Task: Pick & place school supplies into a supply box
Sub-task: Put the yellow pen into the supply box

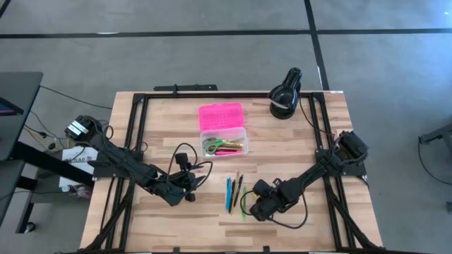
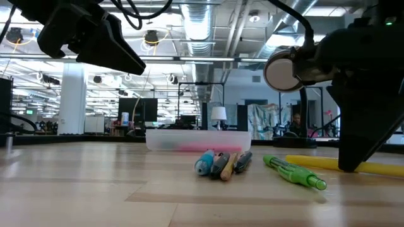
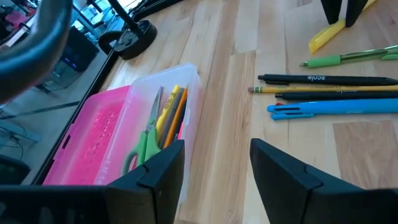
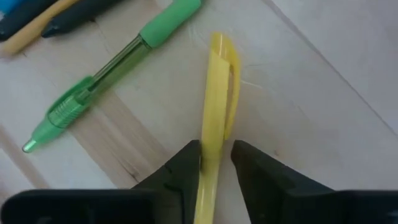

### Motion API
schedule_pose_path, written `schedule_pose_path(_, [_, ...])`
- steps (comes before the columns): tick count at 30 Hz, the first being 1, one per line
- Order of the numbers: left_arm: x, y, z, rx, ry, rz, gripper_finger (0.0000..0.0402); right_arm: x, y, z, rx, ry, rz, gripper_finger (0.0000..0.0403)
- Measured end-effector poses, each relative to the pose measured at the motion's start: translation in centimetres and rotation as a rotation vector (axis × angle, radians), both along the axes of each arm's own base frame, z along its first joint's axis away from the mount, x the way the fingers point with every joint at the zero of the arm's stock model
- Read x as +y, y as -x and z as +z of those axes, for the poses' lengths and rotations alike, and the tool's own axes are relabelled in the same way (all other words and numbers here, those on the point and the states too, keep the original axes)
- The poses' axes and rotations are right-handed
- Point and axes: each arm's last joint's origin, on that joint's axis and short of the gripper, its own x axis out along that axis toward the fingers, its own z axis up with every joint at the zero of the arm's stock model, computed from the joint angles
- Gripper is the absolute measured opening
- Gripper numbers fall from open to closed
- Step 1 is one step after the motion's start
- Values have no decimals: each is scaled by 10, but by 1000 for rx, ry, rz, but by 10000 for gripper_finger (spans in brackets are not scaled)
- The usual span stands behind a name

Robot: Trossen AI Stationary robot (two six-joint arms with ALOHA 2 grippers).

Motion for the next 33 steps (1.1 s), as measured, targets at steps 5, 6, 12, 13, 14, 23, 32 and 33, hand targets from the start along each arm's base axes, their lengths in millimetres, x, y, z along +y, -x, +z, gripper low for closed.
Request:
schedule_pose_path(5, [0, 0, 0, 3, 2, 4, 179, -8, -3, -1, 39, -11, 48, 74])
schedule_pose_path(6, [0, 0, -1, 3, 3, 5, 179, -9, -4, -1, 49, -18, 64, 70])
schedule_pose_path(12, [0, 0, -1, 3, 3, 5, 179, -15, -8, 0, 100, -61, 181, 57])
schedule_pose_path(13, [0, 0, -1, 4, 3, 5, 179, -17, -9, 1, 109, -68, 197, 57])
schedule_pose_path(14, [0, 0, -1, 4, 3, 5, 179, -17, -10, 2, 115, -72, 211, 56])
schedule_pose_path(23, [0, 1, -1, 6, 4, 7, 179, -24, -16, 7, 146, -82, 266, 56])
schedule_pose_path(32, [1, 1, -1, 8, 3, 7, 179, -25, -16, 7, 156, -73, 285, 56])
schedule_pose_path(33, [1, 1, -1, 10, 4, 9, 179, -25, -16, 7, 156, -72, 288, 56])
